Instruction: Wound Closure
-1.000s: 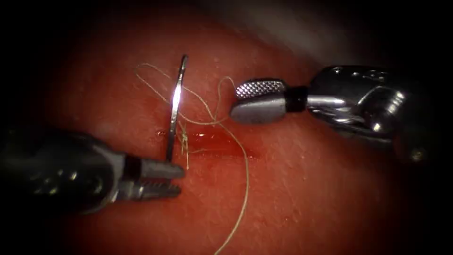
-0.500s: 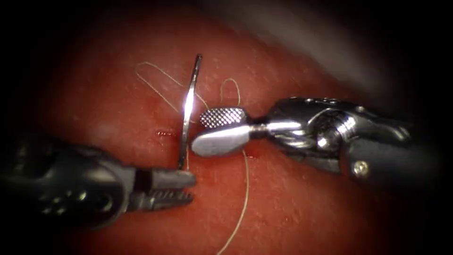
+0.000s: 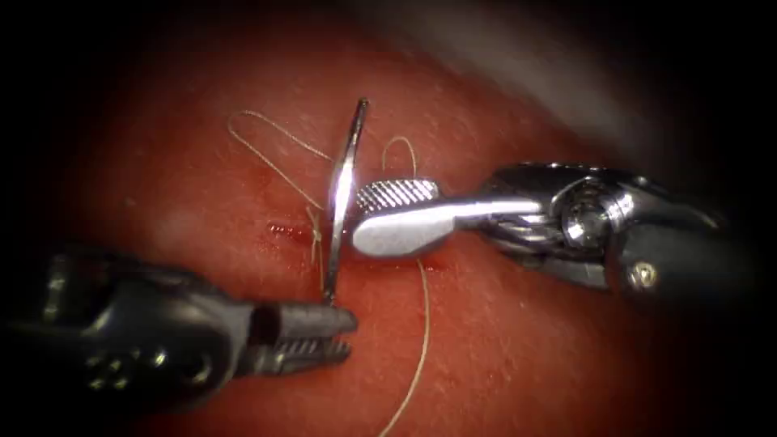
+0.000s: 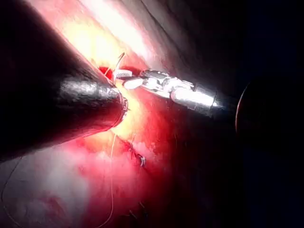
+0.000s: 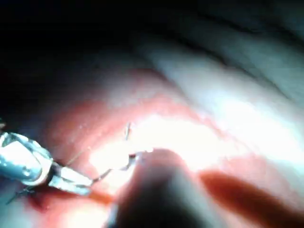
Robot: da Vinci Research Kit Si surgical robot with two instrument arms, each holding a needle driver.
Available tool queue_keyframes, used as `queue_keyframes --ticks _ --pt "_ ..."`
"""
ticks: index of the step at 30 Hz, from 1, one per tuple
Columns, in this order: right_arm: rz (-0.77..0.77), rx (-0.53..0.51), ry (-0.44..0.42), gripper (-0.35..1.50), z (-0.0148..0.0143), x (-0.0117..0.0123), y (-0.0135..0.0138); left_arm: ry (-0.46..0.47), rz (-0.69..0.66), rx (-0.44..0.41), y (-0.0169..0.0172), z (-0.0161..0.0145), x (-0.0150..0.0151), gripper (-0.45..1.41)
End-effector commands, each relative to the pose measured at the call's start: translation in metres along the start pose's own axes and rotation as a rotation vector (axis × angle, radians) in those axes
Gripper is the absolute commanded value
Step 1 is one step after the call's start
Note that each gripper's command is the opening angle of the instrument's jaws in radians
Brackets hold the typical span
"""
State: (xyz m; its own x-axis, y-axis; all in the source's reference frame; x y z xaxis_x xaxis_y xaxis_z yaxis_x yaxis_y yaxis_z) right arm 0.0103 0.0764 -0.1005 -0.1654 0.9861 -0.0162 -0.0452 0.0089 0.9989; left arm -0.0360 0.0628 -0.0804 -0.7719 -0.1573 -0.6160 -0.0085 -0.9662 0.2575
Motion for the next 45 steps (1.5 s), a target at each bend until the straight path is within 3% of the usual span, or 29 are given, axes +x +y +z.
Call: queue_keyframes --ticks 1,7,10,20,26,32,33,34,36,37,39,41,44,45 --pt "-0.002 0.004 0.0 0.78 0.001 0.0 0.0003 0.0 -0.002 0.001 0.0004 0.0007 0.0 -0.35" --pt "-0.006 0.022 0.01 0.78 0.0015 -0.0002 0.0004 0.009 -0.004 0.009 0.0004 0.0006 0.0001 -0.35" --pt "0.005 0.05 0.029 0.69 0.0015 0.0 0.0001 0.013 -0.005 0.011 0.0004 0.0006 0.0001 -0.35" --pt "0.011 0.095 0.064 0.36 0.0021 0.0004 0.0003 0.037 -0.009 0.013 0.0006 0.0007 0.0006 -0.35" --pt "0.008 0.101 0.071 0.04 0.0023 0.0006 0.0006 0.042 -0.01 0.014 0.0007 0.0009 0.001 -0.35" --pt "0.007 0.101 0.072 -0.06 0.0025 0.0005 0.0008 0.046 -0.011 0.012 0.0009 0.001 0.0014 -0.35" --pt "0.007 0.099 0.074 -0.13 0.0025 0.0006 0.0007 0.048 -0.012 0.011 0.0009 0.001 0.0015 -0.35" --pt "0.008 0.098 0.076 -0.35 0.0024 0.0006 0.0007 0.048 -0.012 0.011 0.0009 0.0011 0.0016 -0.35" --pt "0.002 0.101 0.076 -0.35 0.0022 0.0006 0.0007 0.058 -0.018 0.005 0.0009 0.0012 0.0016 -0.35" --pt "-0.027 0.095 0.075 -0.35 0.002 0.0006 0.0007 0.067 -0.036 -0.001 0.0008 0.0013 0.0016 -0.2" --pt "-0.116 0.083 0.07 -0.35 0.0014 0.0007 0.001 0.095 -0.159 -0.032 0.0008 0.0015 0.0019 0.44" --pt "-0.171 0.082 0.064 -0.35 0.0007 0.0009 0.0015 0.123 -0.324 -0.078 0.0007 0.0017 0.0022 0.69" --pt "-0.232 0.067 0.076 -0.35 0.0 0.001 0.002 0.129 -0.533 -0.114 0.0003 0.0017 0.0025 0.75" --pt "-0.274 0.057 0.083 -0.35 -0.0003 0.0012 0.0023 0.163 -0.61 -0.169 0.0 0.0014 0.0026 0.77"
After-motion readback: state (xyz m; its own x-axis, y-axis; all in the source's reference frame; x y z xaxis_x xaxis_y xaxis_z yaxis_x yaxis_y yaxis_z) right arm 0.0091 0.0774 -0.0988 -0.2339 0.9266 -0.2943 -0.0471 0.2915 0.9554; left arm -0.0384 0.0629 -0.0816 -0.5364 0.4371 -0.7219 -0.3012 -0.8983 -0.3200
